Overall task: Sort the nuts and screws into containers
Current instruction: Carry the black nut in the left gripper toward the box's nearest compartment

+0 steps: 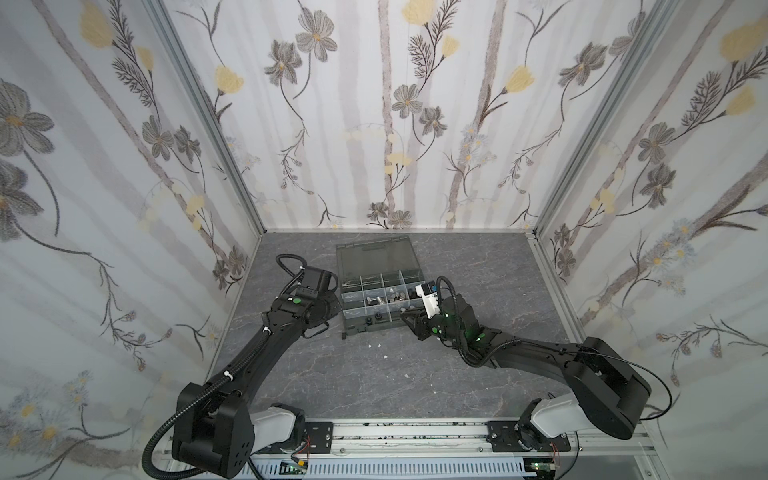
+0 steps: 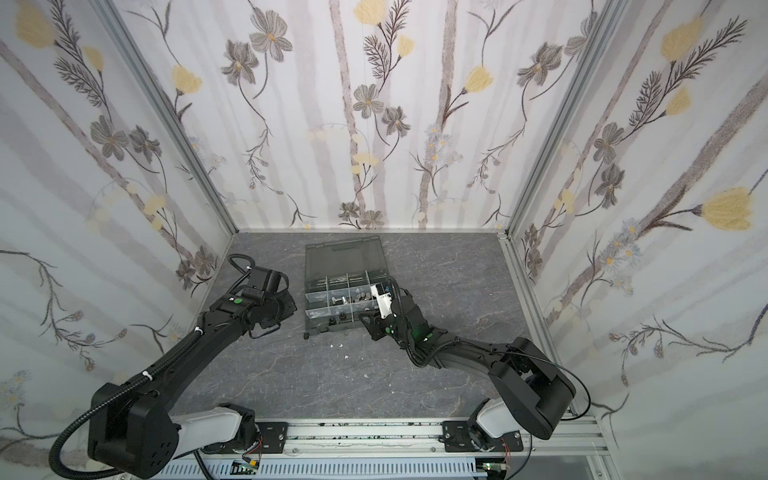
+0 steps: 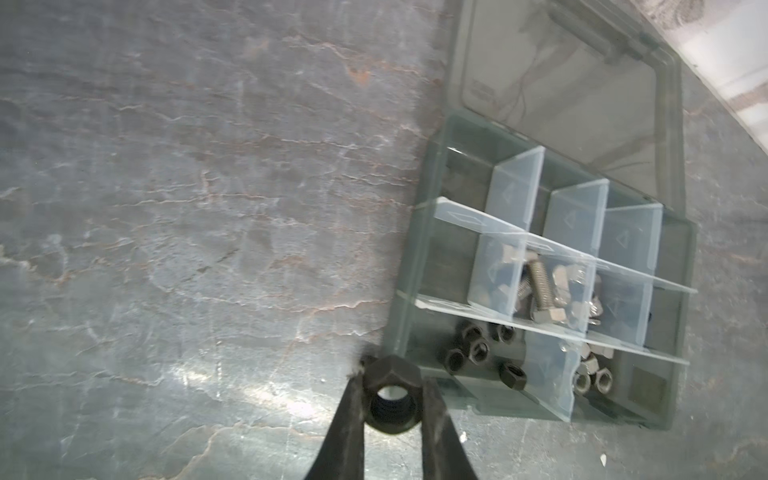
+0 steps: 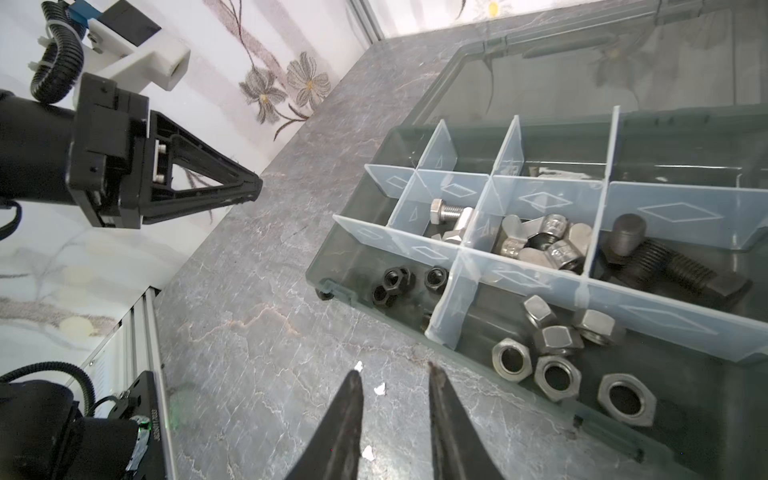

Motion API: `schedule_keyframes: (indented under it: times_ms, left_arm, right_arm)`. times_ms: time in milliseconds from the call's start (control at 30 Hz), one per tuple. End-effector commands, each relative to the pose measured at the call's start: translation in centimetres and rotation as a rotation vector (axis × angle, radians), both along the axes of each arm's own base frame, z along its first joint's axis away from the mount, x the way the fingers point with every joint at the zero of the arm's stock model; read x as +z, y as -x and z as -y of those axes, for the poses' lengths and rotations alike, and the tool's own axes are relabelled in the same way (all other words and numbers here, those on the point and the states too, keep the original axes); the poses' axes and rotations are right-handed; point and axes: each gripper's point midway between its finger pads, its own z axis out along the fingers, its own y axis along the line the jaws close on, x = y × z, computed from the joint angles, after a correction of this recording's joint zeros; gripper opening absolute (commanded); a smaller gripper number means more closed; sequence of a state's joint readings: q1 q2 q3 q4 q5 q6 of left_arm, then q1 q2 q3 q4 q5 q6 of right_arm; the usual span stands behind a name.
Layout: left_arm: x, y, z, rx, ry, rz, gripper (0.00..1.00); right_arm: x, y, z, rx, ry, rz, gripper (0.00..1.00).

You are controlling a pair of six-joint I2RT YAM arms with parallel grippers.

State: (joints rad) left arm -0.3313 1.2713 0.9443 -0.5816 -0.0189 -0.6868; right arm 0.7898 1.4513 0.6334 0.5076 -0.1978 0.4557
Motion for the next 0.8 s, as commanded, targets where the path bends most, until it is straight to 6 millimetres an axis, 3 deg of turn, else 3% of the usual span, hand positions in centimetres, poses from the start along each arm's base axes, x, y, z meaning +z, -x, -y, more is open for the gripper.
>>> schedule_keyframes:
  times_ms: [0, 267, 600, 767]
  left_arm:
    - [0.3, -0.7, 2.4, -0.066, 0.012, 0.01, 0.09]
    - [-1.1, -0.5, 6.9, -0.179, -0.009, -0.022, 0.08]
    - [-3.5, -1.2, 9.0, -0.235, -0.028, -0.07, 0.12]
    - [-4.0, -1.4, 9.5, -0.246, -0.035, -0.082, 0.22]
  right_arm:
    - [1.2, -0.2, -0.1, -0.006, -0.042, 0.028, 0.29]
    - [1.2, -0.5, 0.4, -0.024, -0.052, 0.028, 0.32]
    - [1.1, -0.5, 0.5, -0.027, -0.053, 0.025, 0.33]
    - [1.2, -0.6, 0.6, -0.033, -0.052, 0.027, 0.33]
